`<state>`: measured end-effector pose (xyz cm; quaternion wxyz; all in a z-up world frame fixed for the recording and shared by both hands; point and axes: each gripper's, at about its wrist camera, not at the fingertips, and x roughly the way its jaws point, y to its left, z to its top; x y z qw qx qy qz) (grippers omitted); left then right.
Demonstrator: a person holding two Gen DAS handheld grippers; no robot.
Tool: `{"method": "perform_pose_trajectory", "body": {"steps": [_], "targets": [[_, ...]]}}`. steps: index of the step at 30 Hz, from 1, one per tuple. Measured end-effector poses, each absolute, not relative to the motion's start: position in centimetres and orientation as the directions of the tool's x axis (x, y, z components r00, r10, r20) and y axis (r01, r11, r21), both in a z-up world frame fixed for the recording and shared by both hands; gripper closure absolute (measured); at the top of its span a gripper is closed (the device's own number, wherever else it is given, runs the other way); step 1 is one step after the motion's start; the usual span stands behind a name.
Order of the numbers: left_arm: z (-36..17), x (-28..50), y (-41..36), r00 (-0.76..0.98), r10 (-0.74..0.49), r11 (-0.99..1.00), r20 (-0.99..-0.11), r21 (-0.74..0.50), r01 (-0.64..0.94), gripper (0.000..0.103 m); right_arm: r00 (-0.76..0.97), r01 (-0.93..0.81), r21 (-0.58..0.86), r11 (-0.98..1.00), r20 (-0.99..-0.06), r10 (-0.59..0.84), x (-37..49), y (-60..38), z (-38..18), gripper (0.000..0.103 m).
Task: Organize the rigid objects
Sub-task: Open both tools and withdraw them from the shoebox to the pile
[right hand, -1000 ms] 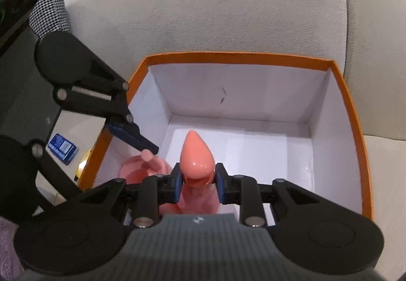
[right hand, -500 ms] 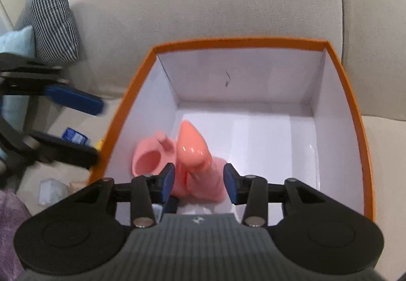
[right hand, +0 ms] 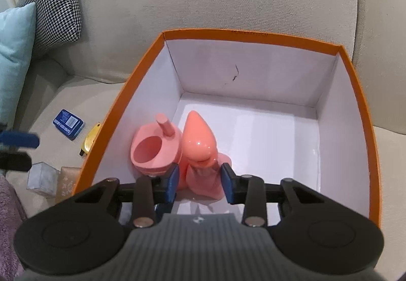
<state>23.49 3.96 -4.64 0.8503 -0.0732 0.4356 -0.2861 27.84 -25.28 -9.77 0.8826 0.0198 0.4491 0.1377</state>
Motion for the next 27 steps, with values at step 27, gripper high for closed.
{"method": "perform_pose_trajectory", "body": {"steps": [27], "targets": [[-5.3, 20.2, 7.1, 0.533, -0.419, 0.907, -0.735, -0.313, 0.282, 0.046, 0.612, -0.091, 0.080, 0.993, -0.782, 0.119, 22.7, -22.5, -7.5, 0.077]]}}
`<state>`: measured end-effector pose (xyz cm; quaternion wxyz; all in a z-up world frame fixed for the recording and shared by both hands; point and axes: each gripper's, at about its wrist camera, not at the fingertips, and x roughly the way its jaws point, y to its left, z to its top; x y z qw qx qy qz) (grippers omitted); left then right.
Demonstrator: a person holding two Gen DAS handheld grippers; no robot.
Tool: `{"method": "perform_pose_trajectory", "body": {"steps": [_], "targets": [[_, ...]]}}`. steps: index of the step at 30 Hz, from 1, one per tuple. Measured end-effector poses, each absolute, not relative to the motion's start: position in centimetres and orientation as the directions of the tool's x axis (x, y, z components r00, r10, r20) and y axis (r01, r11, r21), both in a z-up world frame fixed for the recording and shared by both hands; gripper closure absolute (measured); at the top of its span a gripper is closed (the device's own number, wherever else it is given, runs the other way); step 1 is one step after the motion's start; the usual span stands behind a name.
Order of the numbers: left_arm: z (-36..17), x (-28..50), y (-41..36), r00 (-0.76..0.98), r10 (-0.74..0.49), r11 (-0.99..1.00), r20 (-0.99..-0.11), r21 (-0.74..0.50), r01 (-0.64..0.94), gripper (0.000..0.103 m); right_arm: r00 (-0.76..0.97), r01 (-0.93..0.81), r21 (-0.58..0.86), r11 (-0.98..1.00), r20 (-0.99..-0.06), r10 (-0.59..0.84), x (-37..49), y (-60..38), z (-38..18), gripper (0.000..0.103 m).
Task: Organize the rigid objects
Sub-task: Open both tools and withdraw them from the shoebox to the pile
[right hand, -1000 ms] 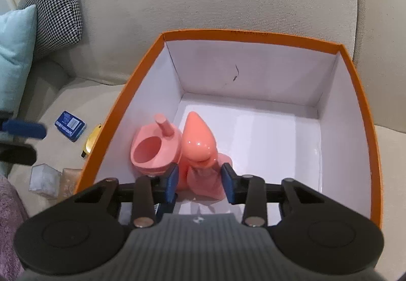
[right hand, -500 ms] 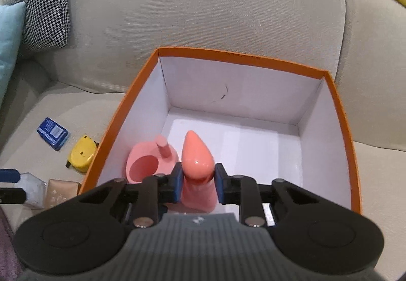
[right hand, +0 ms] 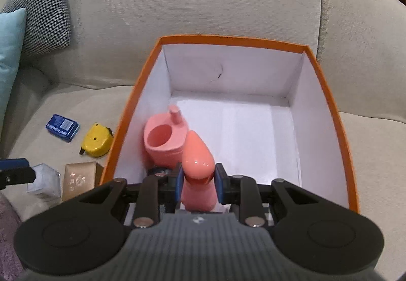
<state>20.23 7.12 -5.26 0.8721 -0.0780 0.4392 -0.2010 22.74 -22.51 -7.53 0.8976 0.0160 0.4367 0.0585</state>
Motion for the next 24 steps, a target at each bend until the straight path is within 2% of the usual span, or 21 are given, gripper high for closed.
{"method": "perform_pose_trajectory", "body": {"steps": [17, 24], "targets": [[-5.0, 20.1, 6.9, 0.519, -0.409, 0.911, -0.751, -0.305, 0.276, 0.046, 0.596, -0.126, 0.076, 0.989, -0.791, 0.137, 23.1, -22.2, -8.4, 0.075], [-4.3, 19.2, 8.4, 0.496, -0.401, 0.913, -0.770, -0.295, 0.281, 0.046, 0.667, -0.093, 0.038, 0.995, -0.740, 0.091, 21.2, -21.5, -5.4, 0.064]]}}
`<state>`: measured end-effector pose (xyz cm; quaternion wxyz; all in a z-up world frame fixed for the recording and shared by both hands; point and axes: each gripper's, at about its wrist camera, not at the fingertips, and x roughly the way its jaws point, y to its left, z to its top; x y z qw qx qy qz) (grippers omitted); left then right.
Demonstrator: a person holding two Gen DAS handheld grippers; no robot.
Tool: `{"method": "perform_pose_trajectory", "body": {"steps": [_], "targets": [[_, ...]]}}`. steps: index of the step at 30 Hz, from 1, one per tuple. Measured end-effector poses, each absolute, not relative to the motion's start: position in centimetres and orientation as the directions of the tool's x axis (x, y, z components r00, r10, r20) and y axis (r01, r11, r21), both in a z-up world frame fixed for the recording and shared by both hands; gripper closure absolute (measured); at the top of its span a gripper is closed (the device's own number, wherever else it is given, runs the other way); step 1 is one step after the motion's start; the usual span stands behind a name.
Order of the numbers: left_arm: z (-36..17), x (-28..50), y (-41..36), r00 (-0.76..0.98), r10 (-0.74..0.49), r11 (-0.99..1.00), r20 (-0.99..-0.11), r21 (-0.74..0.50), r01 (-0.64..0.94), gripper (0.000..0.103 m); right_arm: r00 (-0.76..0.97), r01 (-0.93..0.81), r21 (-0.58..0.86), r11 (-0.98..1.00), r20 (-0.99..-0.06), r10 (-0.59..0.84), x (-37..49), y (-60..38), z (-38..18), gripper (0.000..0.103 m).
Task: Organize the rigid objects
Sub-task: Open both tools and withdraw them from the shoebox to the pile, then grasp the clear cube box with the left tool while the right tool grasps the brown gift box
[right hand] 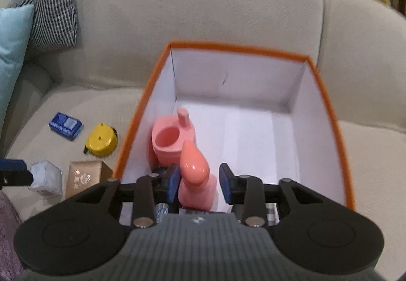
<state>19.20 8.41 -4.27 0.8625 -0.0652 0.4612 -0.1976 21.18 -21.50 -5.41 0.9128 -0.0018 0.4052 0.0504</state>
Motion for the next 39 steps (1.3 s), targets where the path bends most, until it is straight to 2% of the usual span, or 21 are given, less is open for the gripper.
{"method": "perform_pose_trajectory", "body": {"steps": [6, 12, 15, 18, 20, 23, 32, 34, 39], "targets": [[-3.5, 18.3, 11.2, 0.489, -0.365, 0.928, -0.792, -0.269, 0.257, 0.046, 0.687, -0.186, 0.105, 0.977, -0.697, 0.206, 18.4, -18.0, -2.3, 0.063], [-4.2, 18.4, 13.4, 0.483, -0.299, 0.953, -0.823, -0.283, 0.109, 0.043, 0.635, -0.283, 0.156, 0.946, -0.709, 0.307, 17.9, -11.8, -3.3, 0.063], [-5.1, 18.9, 13.8, 0.469, -0.305, 0.942, -0.829, -0.336, 0.018, 0.036, 0.604, -0.292, 0.120, 0.949, -0.746, 0.280, 18.3, -8.9, -4.7, 0.062], [-6.1, 19.4, 12.9, 0.460, -0.289, 0.940, -0.839, -0.340, -0.029, 0.029, 0.585, -0.281, 0.081, 0.956, -0.776, 0.238, 19.0, -7.3, -6.1, 0.048], [-6.7, 19.8, 12.4, 0.458, -0.271, 0.941, -0.847, -0.333, -0.058, 0.022, 0.590, -0.277, 0.038, 0.960, -0.782, 0.201, 19.2, -6.8, -6.7, 0.046], [-8.0, 20.7, 11.9, 0.431, -0.263, 0.936, -0.863, -0.336, -0.102, 0.021, 0.586, -0.276, 0.010, 0.961, -0.791, 0.176, 19.8, -6.8, -7.6, 0.040], [-10.0, 22.9, 10.9, 0.368, -0.238, 0.939, -0.899, -0.309, -0.149, 0.020, 0.538, -0.259, 0.041, 0.965, -0.823, 0.180, 22.2, -6.9, -9.8, 0.037], [-10.3, 23.2, 10.7, 0.361, -0.229, 0.940, -0.904, -0.301, -0.159, 0.020, 0.533, -0.258, 0.041, 0.965, -0.827, 0.177, 22.6, -6.6, -10.2, 0.032], [-11.1, 23.9, 10.5, 0.344, -0.231, 0.941, -0.910, -0.299, -0.160, 0.025, 0.510, -0.248, 0.052, 0.967, -0.842, 0.176, 23.8, -6.5, -11.3, 0.032]]}}
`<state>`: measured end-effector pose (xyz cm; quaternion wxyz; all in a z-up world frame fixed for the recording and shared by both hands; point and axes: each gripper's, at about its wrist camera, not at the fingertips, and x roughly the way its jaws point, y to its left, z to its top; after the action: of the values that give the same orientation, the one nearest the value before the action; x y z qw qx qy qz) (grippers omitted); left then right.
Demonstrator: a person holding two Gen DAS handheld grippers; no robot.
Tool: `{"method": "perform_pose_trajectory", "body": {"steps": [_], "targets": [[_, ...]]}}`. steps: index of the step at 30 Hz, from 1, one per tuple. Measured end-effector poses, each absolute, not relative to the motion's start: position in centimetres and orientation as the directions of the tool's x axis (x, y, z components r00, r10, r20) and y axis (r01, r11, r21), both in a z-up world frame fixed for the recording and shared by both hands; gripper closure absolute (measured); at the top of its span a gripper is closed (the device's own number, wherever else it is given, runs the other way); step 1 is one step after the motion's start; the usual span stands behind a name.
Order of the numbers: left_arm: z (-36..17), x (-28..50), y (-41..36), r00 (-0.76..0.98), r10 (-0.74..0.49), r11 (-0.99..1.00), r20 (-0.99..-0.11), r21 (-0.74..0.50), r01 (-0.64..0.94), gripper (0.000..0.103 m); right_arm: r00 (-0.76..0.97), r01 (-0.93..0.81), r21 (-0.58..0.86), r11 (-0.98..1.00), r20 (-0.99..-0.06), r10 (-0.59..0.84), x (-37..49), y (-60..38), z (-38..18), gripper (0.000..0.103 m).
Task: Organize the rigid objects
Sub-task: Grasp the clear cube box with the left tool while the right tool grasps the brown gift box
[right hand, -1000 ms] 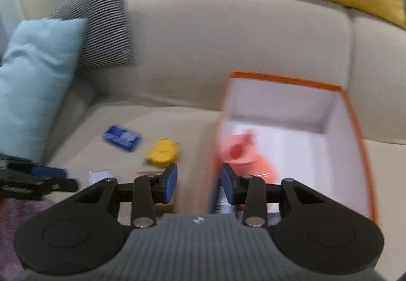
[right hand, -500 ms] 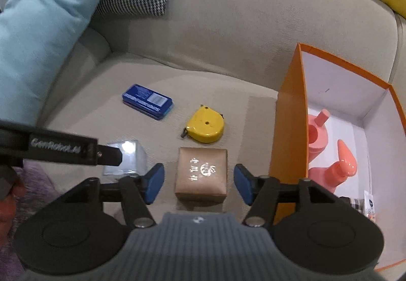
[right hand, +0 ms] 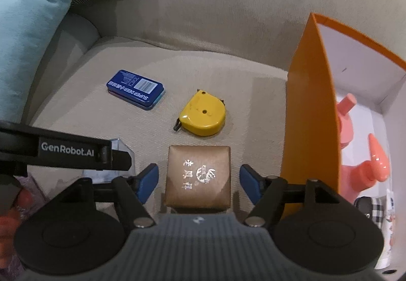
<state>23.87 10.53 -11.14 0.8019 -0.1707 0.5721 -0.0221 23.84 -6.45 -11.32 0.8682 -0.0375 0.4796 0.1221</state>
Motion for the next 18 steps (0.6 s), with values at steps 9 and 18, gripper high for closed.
{"method": "perform_pose_trajectory", "body": {"steps": [9, 18], "targets": [[-11.7, 24.2, 10.1, 0.339, -0.249, 0.943, -0.907, -0.307, -0.126, 0.039, 0.464, -0.231, 0.109, 0.967, -0.861, 0.208, 25.0, -6.9, -12.8, 0.036], [-11.0, 23.6, 10.6, 0.364, -0.228, 0.952, -0.903, -0.285, -0.109, 0.043, 0.483, -0.257, 0.125, 0.958, -0.842, 0.240, 24.0, -7.1, -12.0, 0.041]]}}
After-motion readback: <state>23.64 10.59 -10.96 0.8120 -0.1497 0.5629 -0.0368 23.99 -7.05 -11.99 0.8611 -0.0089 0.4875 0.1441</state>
